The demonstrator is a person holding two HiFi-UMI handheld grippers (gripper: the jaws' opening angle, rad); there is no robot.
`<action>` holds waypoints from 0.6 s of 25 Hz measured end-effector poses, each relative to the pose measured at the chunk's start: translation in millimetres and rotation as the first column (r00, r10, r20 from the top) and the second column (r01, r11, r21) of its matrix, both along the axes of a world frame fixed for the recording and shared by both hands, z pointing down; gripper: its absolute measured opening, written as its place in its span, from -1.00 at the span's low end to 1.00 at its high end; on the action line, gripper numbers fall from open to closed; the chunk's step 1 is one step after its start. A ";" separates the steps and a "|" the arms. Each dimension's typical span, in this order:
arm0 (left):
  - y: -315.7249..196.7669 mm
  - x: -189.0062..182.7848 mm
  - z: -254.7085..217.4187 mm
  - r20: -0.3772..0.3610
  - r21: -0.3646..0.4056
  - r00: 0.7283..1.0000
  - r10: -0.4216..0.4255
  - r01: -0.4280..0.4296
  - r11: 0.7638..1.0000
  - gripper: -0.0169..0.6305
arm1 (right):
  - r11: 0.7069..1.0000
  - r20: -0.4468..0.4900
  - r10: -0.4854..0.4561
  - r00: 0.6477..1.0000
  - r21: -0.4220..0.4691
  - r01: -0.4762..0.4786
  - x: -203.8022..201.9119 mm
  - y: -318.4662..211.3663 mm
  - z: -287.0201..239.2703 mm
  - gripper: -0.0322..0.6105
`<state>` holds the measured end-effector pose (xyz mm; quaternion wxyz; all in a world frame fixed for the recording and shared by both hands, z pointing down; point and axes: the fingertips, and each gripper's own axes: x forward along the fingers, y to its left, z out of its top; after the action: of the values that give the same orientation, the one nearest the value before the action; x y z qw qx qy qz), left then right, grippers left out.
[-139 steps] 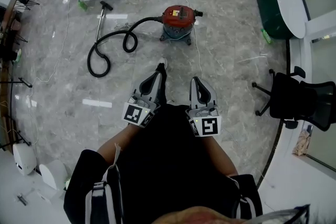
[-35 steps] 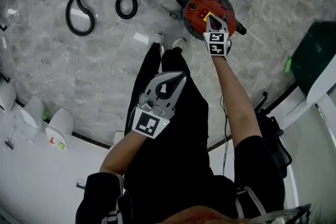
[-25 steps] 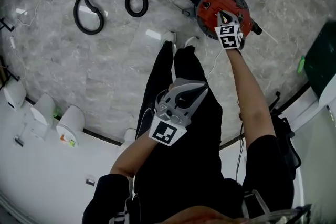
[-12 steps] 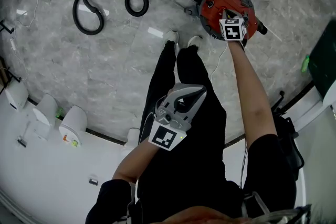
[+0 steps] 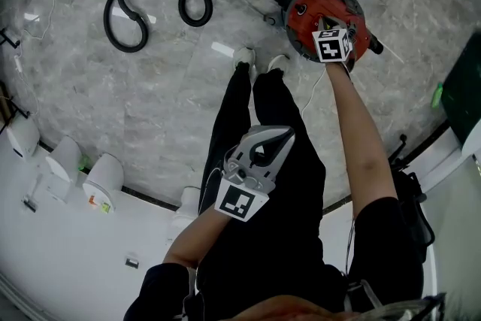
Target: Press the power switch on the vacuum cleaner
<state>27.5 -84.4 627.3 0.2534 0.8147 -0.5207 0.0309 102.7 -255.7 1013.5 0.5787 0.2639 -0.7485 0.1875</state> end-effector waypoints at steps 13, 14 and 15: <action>0.9 -14.9 7.0 -0.003 -0.044 0.999 -0.054 0.054 0.998 -0.89 | 0.996 -0.036 -0.089 0.995 -0.026 0.088 -2.2 0.8 6.8 -0.84; -0.6 -15.0 4.7 -0.003 -0.038 0.999 -0.053 0.053 0.998 -0.89 | 0.995 -0.033 -0.096 0.995 -0.023 0.095 -1.8 1.3 6.4 -0.84; -1.9 -15.8 2.5 -0.001 -0.030 0.999 -0.051 0.051 0.998 -0.89 | 0.995 -0.030 -0.094 0.995 -0.021 0.093 -1.4 1.1 5.6 -0.84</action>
<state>11.7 -86.3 629.8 0.2667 0.7971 -0.5408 0.0316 101.3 -254.7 1019.1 0.6008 0.2256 -0.7493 0.1635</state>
